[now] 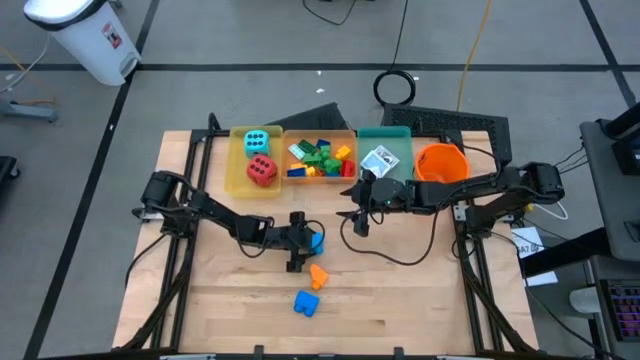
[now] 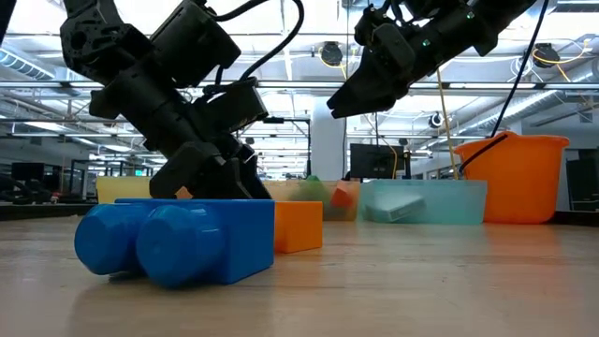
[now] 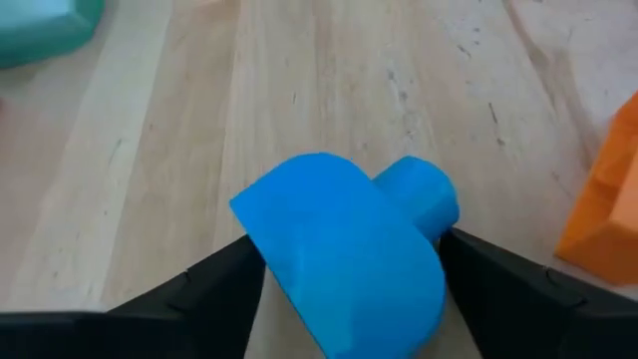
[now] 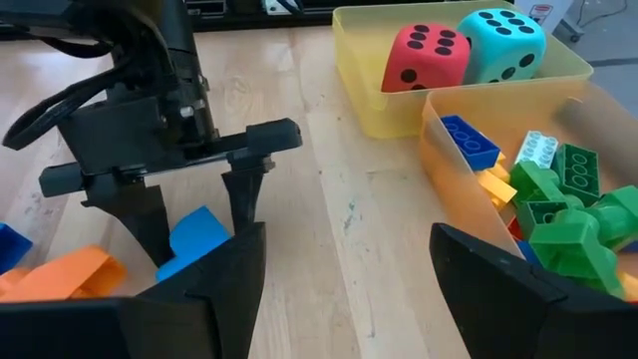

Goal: Pick & Place Toys
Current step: Put the blue game piece into the orange bin

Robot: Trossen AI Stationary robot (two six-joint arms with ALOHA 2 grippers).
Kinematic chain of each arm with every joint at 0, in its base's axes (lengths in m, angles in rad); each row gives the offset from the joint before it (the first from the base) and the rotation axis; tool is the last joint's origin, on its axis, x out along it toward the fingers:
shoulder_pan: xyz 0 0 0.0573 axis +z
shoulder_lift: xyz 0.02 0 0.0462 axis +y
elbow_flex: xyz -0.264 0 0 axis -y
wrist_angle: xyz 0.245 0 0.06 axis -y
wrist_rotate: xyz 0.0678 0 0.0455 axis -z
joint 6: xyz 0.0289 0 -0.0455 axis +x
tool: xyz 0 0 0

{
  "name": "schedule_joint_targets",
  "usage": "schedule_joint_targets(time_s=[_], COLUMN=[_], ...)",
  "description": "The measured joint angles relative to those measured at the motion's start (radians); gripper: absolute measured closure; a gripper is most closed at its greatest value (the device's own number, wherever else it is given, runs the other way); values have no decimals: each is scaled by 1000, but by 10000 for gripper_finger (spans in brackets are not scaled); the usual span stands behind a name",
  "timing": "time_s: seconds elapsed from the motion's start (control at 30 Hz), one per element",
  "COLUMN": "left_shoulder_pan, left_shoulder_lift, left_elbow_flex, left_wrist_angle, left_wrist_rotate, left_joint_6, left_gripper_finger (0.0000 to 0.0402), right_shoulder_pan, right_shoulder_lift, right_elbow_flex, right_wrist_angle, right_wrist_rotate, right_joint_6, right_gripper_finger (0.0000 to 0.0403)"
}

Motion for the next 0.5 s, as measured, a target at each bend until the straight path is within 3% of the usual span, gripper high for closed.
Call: schedule_joint_targets(time_s=[0.2, 0.5], left_shoulder_pan=[0, 6], left_shoulder_lift=[1, 1], left_elbow_flex=[0, -1], left_wrist_angle=[0, 34], left_wrist_rotate=[1, -50], left_joint_6=[-12, -9], left_gripper_finger=[172, 324], right_shoulder_pan=[0, 0], right_shoulder_lift=[0, 0], right_elbow_flex=[0, 0], right_wrist_angle=[0, 0], right_wrist_rotate=[0, 0], right_joint_6=[0, 0], right_gripper_finger=[151, 151])
